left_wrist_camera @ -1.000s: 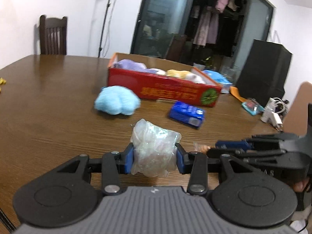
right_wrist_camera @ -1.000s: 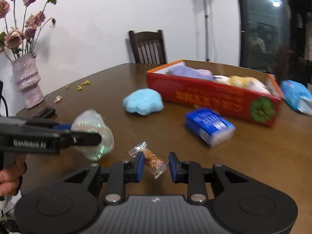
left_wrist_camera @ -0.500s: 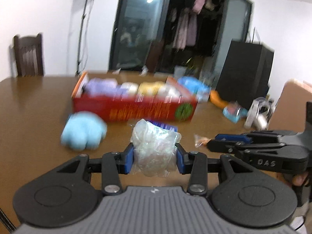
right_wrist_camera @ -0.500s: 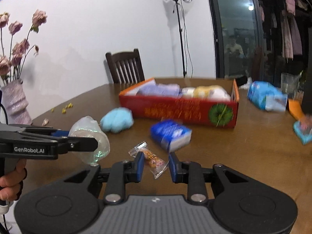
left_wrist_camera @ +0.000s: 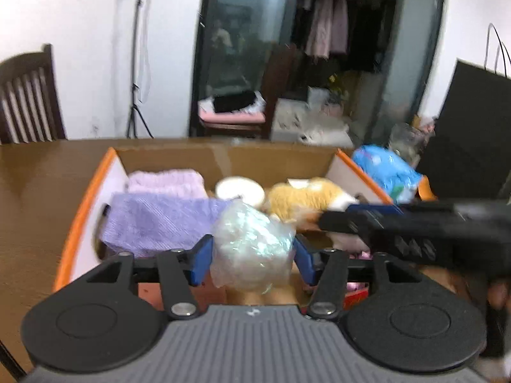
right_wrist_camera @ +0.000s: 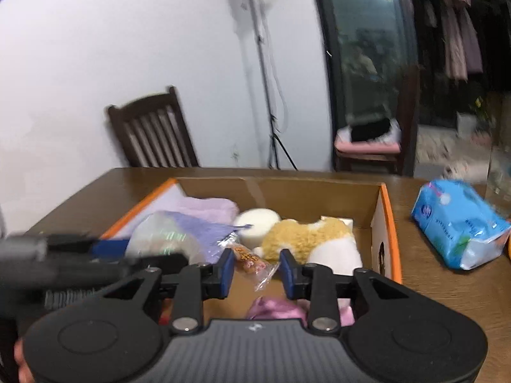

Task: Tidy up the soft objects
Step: 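Carry the fluff bag and snack packet into the box and open both tools, then grasp the blue tissue pack with both tools and lift it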

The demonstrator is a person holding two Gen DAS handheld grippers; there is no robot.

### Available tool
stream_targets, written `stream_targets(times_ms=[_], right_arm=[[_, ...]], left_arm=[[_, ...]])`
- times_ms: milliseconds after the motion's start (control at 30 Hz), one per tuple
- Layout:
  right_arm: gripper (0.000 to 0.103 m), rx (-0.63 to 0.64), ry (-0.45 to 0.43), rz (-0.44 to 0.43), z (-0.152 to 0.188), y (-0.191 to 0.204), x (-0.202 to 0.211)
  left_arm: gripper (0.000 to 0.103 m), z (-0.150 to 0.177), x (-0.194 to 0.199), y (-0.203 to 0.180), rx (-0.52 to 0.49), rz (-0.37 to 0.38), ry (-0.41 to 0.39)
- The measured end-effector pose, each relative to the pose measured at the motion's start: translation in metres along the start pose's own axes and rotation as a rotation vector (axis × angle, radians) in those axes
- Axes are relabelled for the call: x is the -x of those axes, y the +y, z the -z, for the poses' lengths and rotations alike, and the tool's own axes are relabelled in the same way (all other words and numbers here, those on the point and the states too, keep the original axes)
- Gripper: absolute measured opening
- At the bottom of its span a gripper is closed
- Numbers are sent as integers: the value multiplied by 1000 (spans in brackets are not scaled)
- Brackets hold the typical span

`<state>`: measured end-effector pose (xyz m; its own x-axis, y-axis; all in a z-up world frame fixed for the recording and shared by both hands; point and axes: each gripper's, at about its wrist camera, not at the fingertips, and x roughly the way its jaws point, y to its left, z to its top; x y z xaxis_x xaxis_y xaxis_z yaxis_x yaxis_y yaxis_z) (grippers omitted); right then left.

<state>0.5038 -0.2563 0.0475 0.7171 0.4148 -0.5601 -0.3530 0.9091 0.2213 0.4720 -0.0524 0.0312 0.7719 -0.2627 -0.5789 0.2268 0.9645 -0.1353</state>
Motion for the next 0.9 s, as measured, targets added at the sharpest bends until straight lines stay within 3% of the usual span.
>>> stream_targets(times_ms=[33, 67, 133, 267, 500, 700, 900], right_arm=[[33, -12, 3, -7, -1, -3, -7], [41, -13, -3, -11, -2, -4, -11], [48, -16, -19, 4, -1, -6, -14], [48, -28, -31, 3, -1, -10, -5], [52, 13, -107, 32, 3, -8, 71], [65, 101, -156, 62, 33, 8, 156], [69, 181, -163, 57, 98, 40, 215]], left_arm=[[68, 2, -2, 1, -3, 16, 1], [73, 4, -2, 2, -11, 18, -5], [74, 6, 1, 4, -38, 11, -28], [74, 0, 17, 14, -13, -18, -57], [75, 0, 102, 25, 4, -92, -174], [79, 41, 179, 19, -16, -144, -225], [82, 106, 232, -3, -28, -181, -258]])
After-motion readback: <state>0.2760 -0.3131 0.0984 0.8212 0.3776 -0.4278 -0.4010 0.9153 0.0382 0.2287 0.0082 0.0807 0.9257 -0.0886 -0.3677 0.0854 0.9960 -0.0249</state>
